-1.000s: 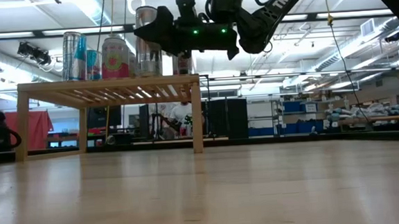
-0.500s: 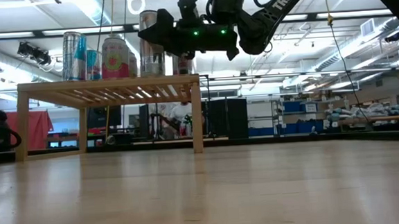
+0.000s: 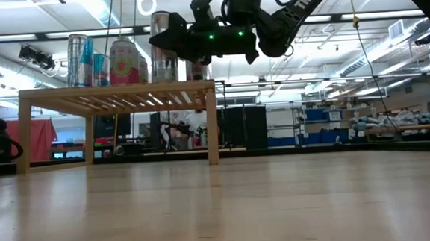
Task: Place canned beverage on shelf
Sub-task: Put the white and yellow soda can on the shelf aligned with the other white and yellow soda can
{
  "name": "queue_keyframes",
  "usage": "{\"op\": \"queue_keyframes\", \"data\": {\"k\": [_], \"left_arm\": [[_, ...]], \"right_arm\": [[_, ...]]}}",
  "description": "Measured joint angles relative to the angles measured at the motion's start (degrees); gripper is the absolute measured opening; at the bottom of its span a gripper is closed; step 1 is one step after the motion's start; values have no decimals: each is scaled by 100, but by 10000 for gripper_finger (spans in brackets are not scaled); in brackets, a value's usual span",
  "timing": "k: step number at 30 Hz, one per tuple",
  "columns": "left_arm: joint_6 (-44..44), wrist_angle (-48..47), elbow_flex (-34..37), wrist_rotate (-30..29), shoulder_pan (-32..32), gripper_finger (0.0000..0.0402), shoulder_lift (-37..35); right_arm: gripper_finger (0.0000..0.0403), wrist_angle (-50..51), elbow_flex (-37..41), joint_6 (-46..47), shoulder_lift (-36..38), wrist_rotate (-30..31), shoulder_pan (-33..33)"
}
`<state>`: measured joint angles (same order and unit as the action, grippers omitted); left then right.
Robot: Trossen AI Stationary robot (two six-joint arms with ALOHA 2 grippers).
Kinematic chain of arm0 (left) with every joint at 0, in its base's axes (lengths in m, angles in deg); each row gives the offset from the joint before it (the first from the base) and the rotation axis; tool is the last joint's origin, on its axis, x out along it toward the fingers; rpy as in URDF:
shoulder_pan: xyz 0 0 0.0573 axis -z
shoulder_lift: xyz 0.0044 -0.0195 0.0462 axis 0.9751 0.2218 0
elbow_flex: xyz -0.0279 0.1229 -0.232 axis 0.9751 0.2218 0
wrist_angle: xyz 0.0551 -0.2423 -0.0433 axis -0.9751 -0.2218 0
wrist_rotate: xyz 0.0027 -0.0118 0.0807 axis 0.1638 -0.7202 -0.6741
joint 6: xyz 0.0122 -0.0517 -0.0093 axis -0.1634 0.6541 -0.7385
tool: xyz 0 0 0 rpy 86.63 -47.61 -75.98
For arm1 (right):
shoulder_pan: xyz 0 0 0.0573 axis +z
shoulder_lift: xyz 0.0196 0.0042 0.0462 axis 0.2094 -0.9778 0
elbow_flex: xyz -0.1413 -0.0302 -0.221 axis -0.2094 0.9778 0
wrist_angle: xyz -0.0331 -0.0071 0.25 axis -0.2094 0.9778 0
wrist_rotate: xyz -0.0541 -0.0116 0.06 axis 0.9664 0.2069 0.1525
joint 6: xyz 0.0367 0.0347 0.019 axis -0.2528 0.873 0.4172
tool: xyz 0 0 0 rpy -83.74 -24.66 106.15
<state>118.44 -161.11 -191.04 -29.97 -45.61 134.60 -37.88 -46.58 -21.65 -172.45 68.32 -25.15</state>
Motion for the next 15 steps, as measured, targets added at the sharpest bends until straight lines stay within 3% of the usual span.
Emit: {"op": "queue_keyframes", "data": {"k": [15], "left_arm": [[2,0,0,0,0,316,0]], "right_arm": [[312,807,2,-48,474,26,87]]}}
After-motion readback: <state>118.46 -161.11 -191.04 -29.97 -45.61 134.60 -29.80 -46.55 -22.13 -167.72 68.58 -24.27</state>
